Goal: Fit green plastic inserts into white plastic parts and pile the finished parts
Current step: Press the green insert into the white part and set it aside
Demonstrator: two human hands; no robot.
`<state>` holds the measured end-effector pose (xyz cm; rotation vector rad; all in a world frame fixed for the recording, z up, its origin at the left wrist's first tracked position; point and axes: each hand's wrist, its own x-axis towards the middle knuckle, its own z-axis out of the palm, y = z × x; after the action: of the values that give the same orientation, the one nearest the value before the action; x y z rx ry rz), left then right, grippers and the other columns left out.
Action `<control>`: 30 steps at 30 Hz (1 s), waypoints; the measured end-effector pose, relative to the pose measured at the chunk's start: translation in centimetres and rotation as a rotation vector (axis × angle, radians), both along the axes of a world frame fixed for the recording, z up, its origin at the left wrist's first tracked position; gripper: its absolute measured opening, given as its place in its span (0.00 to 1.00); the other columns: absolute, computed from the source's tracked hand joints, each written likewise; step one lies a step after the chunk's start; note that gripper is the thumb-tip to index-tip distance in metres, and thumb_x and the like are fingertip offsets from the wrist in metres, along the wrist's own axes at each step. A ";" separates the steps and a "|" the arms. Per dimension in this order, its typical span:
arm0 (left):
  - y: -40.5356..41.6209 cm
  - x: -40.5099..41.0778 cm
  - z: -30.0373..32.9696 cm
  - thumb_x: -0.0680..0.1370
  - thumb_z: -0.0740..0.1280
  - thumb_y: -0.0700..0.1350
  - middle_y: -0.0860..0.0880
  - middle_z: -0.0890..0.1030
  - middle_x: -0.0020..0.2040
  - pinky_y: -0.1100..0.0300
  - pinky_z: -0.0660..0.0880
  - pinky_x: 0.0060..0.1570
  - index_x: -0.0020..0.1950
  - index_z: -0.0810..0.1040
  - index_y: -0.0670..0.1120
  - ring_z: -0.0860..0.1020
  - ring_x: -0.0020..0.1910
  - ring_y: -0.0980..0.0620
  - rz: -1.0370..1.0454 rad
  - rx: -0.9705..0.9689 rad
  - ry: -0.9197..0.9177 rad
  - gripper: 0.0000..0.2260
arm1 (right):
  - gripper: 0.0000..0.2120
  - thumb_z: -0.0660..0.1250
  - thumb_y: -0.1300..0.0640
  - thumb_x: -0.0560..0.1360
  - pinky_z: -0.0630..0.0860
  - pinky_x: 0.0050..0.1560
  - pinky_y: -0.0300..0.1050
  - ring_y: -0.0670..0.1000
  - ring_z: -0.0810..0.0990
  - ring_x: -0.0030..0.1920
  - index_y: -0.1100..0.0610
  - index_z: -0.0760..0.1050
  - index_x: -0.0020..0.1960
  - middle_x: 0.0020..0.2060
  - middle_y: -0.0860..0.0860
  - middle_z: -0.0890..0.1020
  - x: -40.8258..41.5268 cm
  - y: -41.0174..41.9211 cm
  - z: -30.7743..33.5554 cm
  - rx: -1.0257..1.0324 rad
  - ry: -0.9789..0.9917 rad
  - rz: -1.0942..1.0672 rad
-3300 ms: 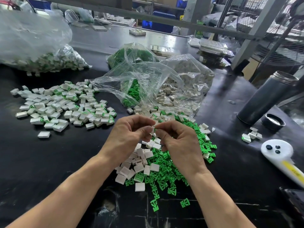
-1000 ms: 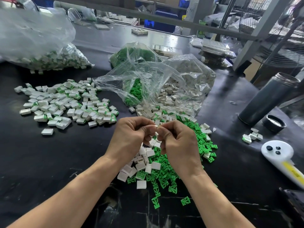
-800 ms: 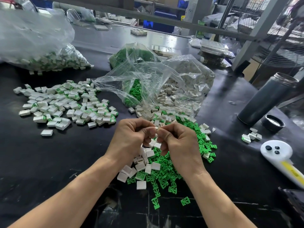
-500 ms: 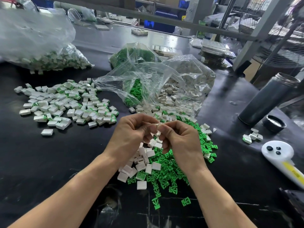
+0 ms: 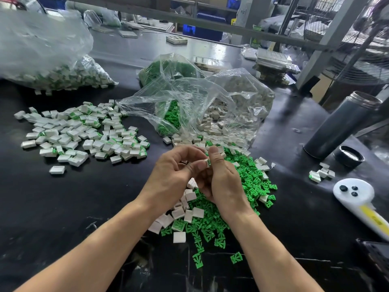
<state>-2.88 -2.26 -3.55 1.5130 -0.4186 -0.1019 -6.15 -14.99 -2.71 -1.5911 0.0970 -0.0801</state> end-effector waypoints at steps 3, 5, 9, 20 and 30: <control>0.1 -0.1 0.0 0.79 0.71 0.36 0.44 0.86 0.48 0.58 0.81 0.46 0.49 0.82 0.43 0.84 0.45 0.45 -0.020 0.007 -0.010 0.03 | 0.30 0.50 0.41 0.87 0.65 0.25 0.32 0.39 0.68 0.23 0.41 0.82 0.33 0.23 0.42 0.72 0.1 -0.1 -0.2 -0.040 -0.036 -0.002; 0.0 0.0 0.0 0.79 0.71 0.36 0.44 0.85 0.44 0.59 0.80 0.46 0.49 0.83 0.43 0.84 0.42 0.49 -0.020 0.015 -0.021 0.03 | 0.30 0.50 0.40 0.86 0.67 0.29 0.32 0.38 0.71 0.24 0.40 0.81 0.33 0.23 0.39 0.74 0.2 0.0 -0.3 -0.089 -0.045 -0.009; 0.1 0.0 0.0 0.79 0.71 0.36 0.40 0.85 0.43 0.58 0.81 0.40 0.49 0.82 0.42 0.84 0.38 0.45 -0.024 -0.016 -0.011 0.02 | 0.32 0.48 0.40 0.87 0.66 0.27 0.37 0.42 0.69 0.25 0.42 0.80 0.30 0.24 0.44 0.73 0.3 0.3 -0.3 -0.154 -0.042 -0.021; 0.0 -0.2 0.2 0.77 0.73 0.38 0.46 0.86 0.44 0.49 0.82 0.53 0.50 0.84 0.43 0.85 0.45 0.46 -0.004 0.029 0.006 0.03 | 0.31 0.49 0.39 0.83 0.66 0.33 0.44 0.44 0.69 0.28 0.58 0.78 0.38 0.24 0.43 0.72 0.9 0.0 -1.4 -0.208 -0.084 -0.074; -0.4 -0.8 0.3 0.76 0.75 0.37 0.48 0.87 0.44 0.63 0.79 0.43 0.50 0.85 0.42 0.84 0.42 0.54 0.051 0.046 -0.032 0.04 | 0.32 0.48 0.50 0.86 0.67 0.27 0.28 0.37 0.74 0.25 0.42 0.81 0.31 0.22 0.38 0.75 0.9 0.2 -1.6 -0.179 -0.199 -0.126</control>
<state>-3.66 -2.64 -3.21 1.5708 -0.4059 -0.0472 -5.23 -14.81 -4.34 -1.7452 0.0354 -0.3524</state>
